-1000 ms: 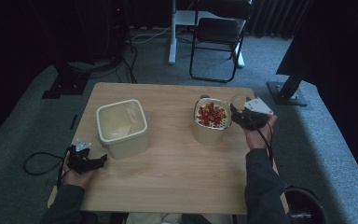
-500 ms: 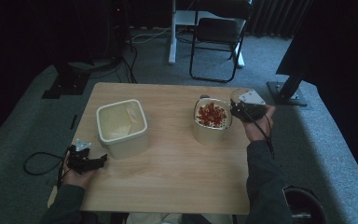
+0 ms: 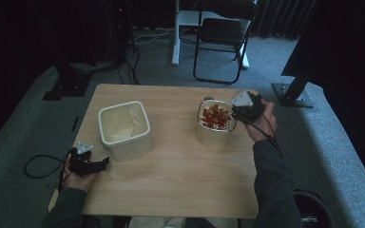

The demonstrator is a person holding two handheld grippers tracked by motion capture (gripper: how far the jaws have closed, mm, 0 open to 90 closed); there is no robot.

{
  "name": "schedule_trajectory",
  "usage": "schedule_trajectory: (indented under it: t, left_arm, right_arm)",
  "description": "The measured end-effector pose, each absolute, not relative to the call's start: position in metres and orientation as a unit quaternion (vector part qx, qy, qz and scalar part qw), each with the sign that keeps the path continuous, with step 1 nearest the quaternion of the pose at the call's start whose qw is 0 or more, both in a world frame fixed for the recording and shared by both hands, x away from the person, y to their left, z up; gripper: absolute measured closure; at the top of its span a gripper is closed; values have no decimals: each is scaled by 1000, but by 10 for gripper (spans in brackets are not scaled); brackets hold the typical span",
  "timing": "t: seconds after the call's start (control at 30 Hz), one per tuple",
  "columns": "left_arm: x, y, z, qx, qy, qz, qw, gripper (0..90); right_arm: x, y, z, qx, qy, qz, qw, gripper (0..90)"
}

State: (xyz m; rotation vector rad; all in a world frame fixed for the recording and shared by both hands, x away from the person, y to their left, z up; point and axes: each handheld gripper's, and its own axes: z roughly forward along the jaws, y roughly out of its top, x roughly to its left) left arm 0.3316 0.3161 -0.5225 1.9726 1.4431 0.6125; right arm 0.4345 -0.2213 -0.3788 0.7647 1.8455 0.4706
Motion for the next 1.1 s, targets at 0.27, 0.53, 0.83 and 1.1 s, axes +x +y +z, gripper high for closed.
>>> schedule_trajectory:
  t: [0.27, 0.53, 0.83, 1.1]
  left_arm:
    - [332, 316, -522, 745, 545, 231, 306, 136]
    - [332, 316, -522, 745, 545, 231, 306, 136]
    - [332, 316, -522, 745, 545, 231, 306, 136]
    - [332, 316, -522, 745, 545, 231, 306, 136]
  right_arm:
    - [434, -196, -379, 220, 806, 75, 544, 362]
    - [431, -173, -384, 122, 807, -35, 577, 363]
    - [429, -166, -387, 73, 799, -73, 592, 363]
    - [428, -164, -382, 52, 803, -83, 589, 364]
